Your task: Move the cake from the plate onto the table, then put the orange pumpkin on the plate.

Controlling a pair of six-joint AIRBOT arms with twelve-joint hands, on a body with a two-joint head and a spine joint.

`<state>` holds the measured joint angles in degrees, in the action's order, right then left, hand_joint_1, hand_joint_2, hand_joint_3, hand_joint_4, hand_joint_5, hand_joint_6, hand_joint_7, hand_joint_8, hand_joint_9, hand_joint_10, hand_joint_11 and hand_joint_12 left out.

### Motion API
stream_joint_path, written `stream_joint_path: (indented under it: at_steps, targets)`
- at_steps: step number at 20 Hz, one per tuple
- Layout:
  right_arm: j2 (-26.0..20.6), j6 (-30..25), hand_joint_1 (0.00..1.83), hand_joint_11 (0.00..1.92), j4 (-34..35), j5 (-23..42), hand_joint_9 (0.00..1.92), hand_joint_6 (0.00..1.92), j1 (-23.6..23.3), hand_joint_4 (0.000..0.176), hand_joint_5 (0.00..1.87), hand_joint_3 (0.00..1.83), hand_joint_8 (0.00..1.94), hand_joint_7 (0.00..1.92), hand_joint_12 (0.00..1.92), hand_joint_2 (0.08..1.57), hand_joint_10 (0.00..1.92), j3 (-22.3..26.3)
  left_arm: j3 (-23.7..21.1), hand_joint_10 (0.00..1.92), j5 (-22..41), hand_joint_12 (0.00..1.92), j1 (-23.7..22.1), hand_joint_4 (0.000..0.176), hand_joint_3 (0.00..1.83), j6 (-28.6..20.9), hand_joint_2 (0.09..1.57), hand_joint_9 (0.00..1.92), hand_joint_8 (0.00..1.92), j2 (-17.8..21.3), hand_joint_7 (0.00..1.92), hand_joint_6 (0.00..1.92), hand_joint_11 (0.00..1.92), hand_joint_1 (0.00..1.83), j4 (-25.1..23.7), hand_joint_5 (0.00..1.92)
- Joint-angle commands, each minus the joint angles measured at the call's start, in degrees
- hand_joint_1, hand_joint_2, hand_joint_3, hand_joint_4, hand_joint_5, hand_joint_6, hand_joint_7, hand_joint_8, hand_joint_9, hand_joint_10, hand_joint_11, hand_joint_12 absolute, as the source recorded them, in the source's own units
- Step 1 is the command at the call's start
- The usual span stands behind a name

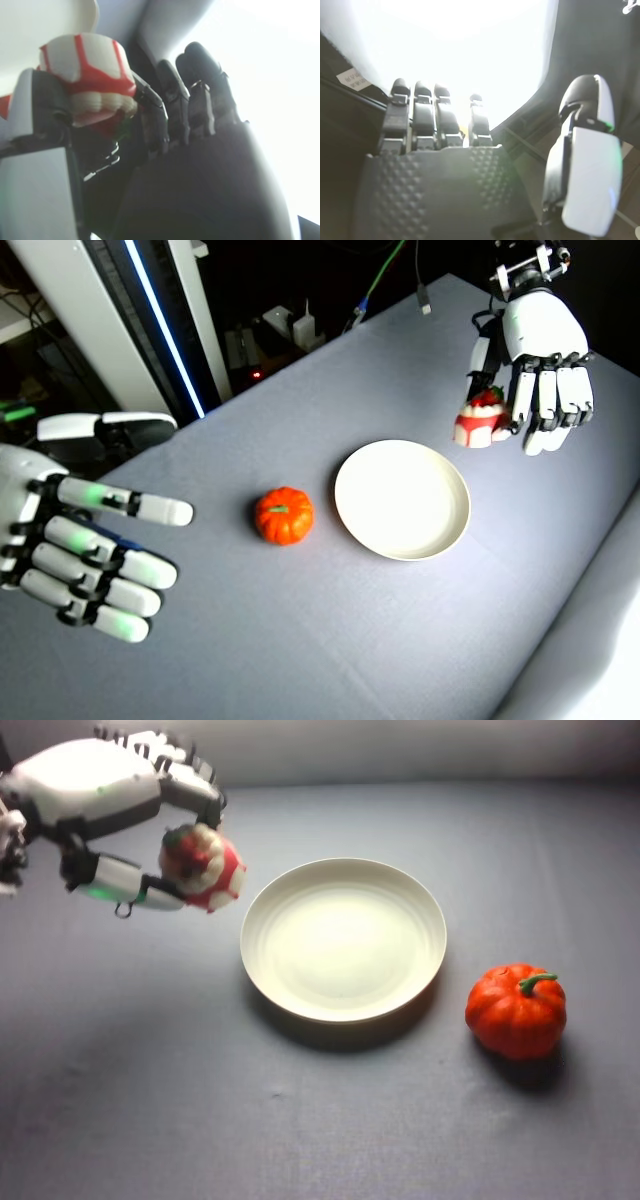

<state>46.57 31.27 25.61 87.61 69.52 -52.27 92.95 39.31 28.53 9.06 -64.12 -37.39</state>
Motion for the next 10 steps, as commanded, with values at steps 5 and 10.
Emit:
stream_joint_path:
  at_steps: [5,10]
  targets:
    - [-0.2,-0.6,0.50,0.00,0.4,7.0,0.00,0.00,-0.6,0.176,0.00,0.00,0.00,0.00,0.00,0.90,0.00,0.1,-0.1,1.92,4.5,1.92,5.7,0.000,0.00,-0.1,1.29,0.55,1.77,0.5,0.63,1.18,0.57,1.18,4.1,0.72]
    - [-0.2,-0.6,0.50,0.00,0.4,6.9,0.00,0.00,-0.5,0.176,0.00,0.00,0.00,0.00,0.00,0.86,0.00,0.2,-0.3,1.85,4.4,1.92,10.2,0.000,0.00,-0.1,1.24,0.51,1.65,0.5,0.71,1.07,0.47,1.21,5.8,0.81]
